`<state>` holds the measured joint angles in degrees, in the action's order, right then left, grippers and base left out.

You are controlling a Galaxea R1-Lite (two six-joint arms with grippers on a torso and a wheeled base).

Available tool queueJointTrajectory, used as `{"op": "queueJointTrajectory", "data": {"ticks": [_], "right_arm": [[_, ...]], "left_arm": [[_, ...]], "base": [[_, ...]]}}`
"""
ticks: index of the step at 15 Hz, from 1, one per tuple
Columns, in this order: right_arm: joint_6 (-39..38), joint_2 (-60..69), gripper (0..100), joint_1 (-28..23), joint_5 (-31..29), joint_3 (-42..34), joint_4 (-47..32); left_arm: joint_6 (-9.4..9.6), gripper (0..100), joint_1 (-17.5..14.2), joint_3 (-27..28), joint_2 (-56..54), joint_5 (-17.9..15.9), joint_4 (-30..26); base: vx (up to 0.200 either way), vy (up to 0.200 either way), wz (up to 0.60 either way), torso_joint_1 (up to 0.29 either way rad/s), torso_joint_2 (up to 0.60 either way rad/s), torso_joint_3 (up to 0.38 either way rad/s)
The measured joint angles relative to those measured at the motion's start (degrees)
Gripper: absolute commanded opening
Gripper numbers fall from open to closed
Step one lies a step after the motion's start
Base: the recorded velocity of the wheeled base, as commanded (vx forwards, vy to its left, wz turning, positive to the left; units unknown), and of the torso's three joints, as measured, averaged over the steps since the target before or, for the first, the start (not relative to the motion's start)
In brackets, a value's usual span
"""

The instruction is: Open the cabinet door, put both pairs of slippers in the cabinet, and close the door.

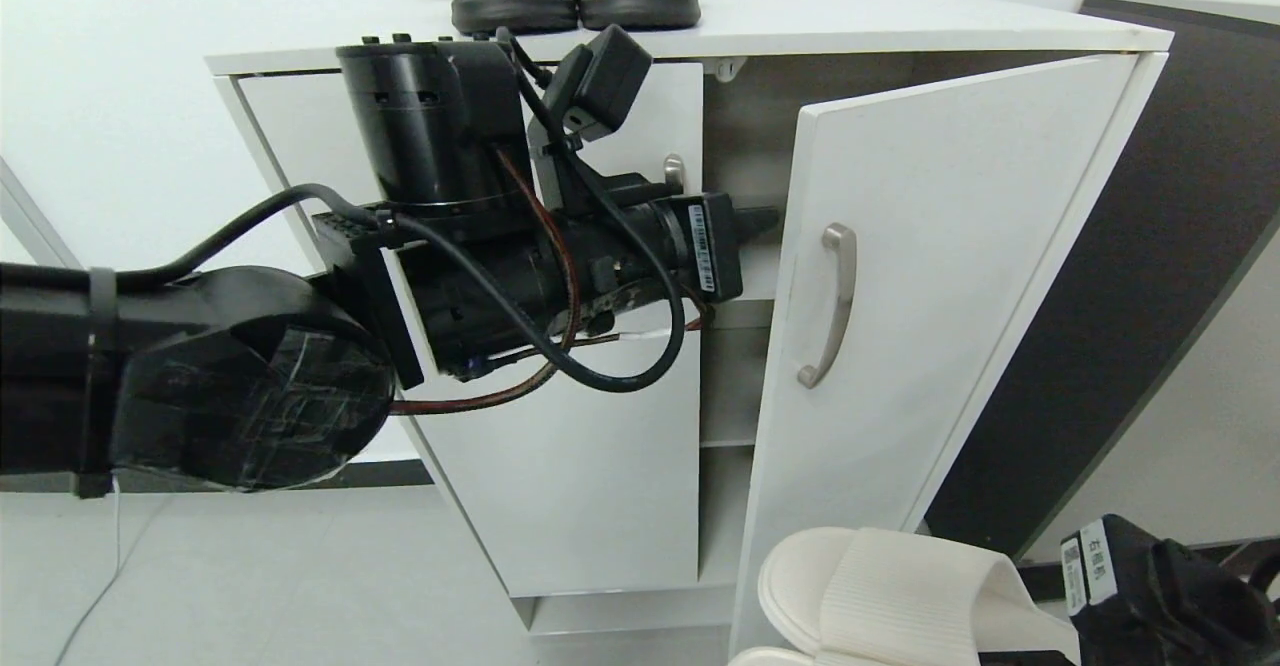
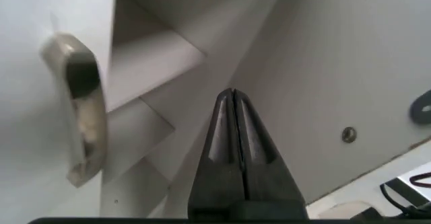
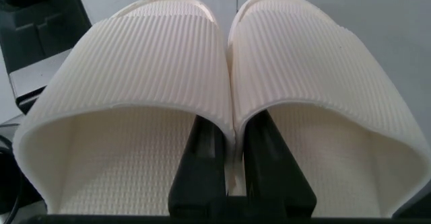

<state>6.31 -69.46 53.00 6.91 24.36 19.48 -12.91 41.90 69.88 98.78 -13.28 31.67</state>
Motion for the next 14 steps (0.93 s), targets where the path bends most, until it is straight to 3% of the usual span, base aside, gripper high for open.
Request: {"op": "queueJointTrajectory", "data": {"ticks": [4, 6, 8, 14], "right_arm": [[1.8, -0.3, 0, 1.4, 0.0, -1.0, -0.4], [4.1, -0.2, 0, 1.9, 0.1, -2.1, -0.5], [4.3, -0.2, 0, 2.1, 0.1, -2.6, -0.3], [3.9, -0.4, 0, 2.7, 0.1, -2.3, 0.1]], "left_arm": [[0.11, 0, 2.8, -2.3, 0.0, 1.2, 2.6], [0.24, 0, 7.1, -3.5, 0.0, 1.4, 5.7], [0.18, 0, 9.1, -4.0, 0.2, 1.4, 6.8], [0.02, 0, 4.7, -6.2, 0.3, 1.5, 12.3]], "base": [[-0.2, 0.0, 0.0, -0.001, 0.0, 0.002], [-0.2, 0.0, 0.0, 0.002, 0.0, 0.007], [0.0, 0.0, 0.0, 0.0, 0.0, 0.0], [0.0, 0.0, 0.0, 0.0, 0.0, 0.0]]}}
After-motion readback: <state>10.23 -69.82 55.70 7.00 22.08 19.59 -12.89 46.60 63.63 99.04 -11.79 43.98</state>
